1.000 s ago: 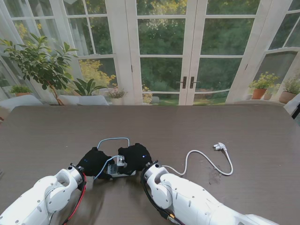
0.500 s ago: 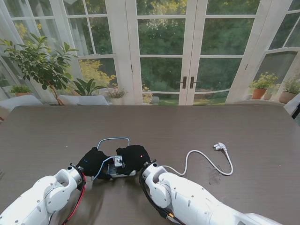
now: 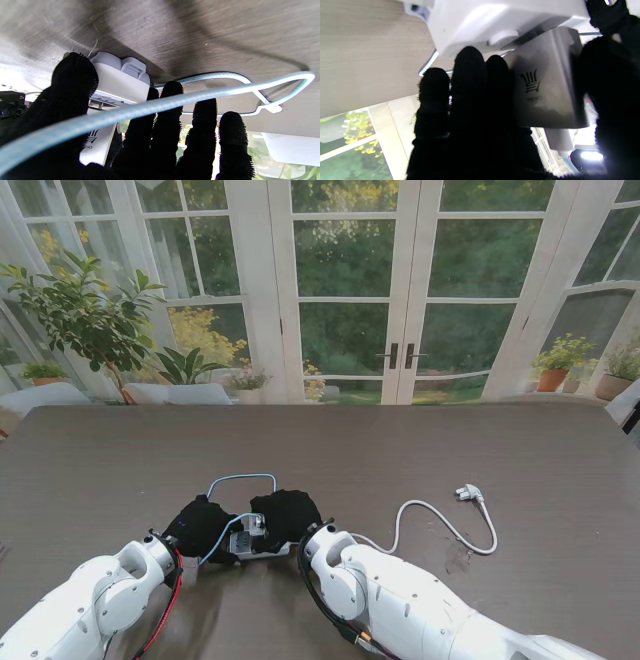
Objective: Set up the charging station
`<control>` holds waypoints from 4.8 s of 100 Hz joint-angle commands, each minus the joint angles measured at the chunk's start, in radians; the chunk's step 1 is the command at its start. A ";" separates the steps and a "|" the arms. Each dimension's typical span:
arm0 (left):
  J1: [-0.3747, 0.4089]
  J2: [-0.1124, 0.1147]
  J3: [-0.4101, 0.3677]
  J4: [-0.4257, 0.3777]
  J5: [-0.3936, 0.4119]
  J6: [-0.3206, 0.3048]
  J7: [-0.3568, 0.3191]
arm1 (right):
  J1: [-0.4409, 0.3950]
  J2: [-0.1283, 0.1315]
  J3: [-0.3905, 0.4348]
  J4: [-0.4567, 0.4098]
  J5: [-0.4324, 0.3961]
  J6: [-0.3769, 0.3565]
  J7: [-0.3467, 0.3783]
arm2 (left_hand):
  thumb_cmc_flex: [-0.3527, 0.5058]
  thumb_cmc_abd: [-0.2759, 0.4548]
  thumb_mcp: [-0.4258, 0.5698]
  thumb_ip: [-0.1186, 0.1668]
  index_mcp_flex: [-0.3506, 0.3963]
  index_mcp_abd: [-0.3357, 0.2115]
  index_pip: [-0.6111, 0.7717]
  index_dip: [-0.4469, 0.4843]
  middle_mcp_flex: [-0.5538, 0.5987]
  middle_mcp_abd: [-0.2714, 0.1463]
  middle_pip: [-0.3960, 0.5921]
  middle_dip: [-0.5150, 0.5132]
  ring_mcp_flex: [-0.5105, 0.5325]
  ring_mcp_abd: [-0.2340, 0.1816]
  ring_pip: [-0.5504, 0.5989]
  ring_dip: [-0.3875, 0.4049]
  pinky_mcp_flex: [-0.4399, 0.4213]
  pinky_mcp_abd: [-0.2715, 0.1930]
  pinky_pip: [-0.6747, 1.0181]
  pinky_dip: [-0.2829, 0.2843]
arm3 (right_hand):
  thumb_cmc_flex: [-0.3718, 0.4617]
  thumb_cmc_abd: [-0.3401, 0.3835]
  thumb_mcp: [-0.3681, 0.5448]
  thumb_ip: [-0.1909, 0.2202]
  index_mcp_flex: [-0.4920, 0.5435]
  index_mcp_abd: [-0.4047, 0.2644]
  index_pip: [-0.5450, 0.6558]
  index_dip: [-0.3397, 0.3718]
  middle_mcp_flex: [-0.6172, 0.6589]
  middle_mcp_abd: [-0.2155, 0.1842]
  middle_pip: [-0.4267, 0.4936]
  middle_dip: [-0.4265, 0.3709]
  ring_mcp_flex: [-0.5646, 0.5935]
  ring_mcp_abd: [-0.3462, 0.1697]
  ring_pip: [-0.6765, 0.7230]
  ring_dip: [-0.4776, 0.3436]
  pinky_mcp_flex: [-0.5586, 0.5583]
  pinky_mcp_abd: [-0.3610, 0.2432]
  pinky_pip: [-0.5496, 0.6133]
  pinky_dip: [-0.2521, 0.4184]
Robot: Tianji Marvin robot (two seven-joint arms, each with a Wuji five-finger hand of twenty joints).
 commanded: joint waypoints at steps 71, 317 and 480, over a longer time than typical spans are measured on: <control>0.001 -0.003 0.004 0.024 -0.006 -0.010 -0.015 | -0.013 -0.019 -0.072 0.064 -0.044 0.056 -0.001 | 0.075 0.155 0.084 0.005 0.186 -0.091 0.097 0.046 0.030 0.010 0.012 -0.012 0.009 0.004 0.020 0.015 -0.012 0.018 0.033 0.000 | 0.163 0.035 0.214 0.024 0.289 -0.336 0.180 0.117 0.069 -0.011 -0.034 0.024 0.040 0.009 0.015 -0.016 0.049 -0.045 0.040 -0.034; 0.008 -0.001 -0.004 0.004 -0.016 -0.017 -0.057 | -0.100 0.206 0.073 -0.344 -0.185 0.223 0.272 | 0.065 0.155 0.093 0.002 0.202 -0.086 0.060 0.083 0.041 0.015 0.018 -0.004 0.010 0.002 0.020 0.016 -0.012 0.016 0.032 0.002 | 0.026 0.085 0.352 0.144 -0.222 -0.398 -0.295 0.092 -0.393 -0.029 0.460 0.418 -0.154 0.087 0.487 0.133 -0.177 0.146 0.269 0.345; 0.015 -0.003 -0.015 0.002 -0.023 -0.018 -0.051 | -0.057 0.249 -0.013 -0.379 -0.215 0.279 0.455 | 0.035 0.180 0.098 0.005 0.215 -0.075 0.032 0.101 0.048 0.019 0.019 -0.001 0.010 0.009 0.021 0.016 -0.013 0.018 0.033 0.002 | -0.147 0.379 0.188 0.343 -0.165 -0.249 -0.206 0.130 -0.398 -0.046 0.418 0.441 -0.147 0.070 0.477 0.131 -0.173 0.104 0.290 0.347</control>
